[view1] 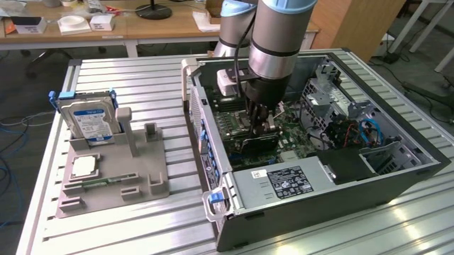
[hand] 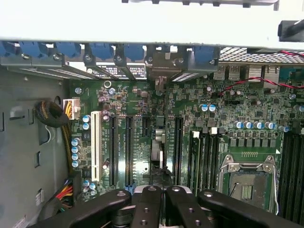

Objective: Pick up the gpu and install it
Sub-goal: 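Insert the gpu into the slot, then press down on the gpu until it lock into place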

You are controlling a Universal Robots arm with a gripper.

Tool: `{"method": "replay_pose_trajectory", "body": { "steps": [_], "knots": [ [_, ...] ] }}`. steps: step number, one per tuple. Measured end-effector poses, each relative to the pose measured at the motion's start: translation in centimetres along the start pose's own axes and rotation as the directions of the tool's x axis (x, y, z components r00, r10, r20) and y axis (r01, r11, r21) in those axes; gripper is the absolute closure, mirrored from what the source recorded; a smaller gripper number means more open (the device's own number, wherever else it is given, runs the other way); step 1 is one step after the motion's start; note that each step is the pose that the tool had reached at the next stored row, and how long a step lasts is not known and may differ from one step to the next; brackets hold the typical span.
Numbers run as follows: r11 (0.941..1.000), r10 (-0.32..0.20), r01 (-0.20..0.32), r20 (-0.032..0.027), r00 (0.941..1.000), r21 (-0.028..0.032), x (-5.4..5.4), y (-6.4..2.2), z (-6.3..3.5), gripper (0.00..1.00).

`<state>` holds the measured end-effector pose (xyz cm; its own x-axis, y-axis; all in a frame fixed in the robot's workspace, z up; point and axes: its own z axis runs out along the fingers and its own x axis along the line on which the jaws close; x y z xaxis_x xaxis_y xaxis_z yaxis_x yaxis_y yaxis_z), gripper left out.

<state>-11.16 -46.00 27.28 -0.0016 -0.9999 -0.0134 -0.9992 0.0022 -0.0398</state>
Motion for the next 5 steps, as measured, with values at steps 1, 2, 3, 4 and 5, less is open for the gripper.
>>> {"method": "replay_pose_trajectory", "body": {
  "steps": [1, 2, 3, 4, 5],
  "knots": [
    [1.0, 0.0, 0.0, 0.0, 1.0, 0.0, 0.0, 0.0, 0.0, 0.9],
    [1.0, 0.0, 0.0, 0.0, 1.0, 0.0001, 0.0, 0.0, 0.0, 0.9],
    [1.0, 0.0, 0.0, 0.0, 1.0, 0.0, 0.0, 0.0, 0.0, 0.9],
    [1.0, 0.0, 0.0, 0.0001, 1.0, 0.0001, 0.0, 0.0, 0.0, 0.9],
    [1.0, 0.0, 0.0, 0.0001, 1.0, 0.0001, 0.0, 0.0, 0.0, 0.9]
  ]
}}
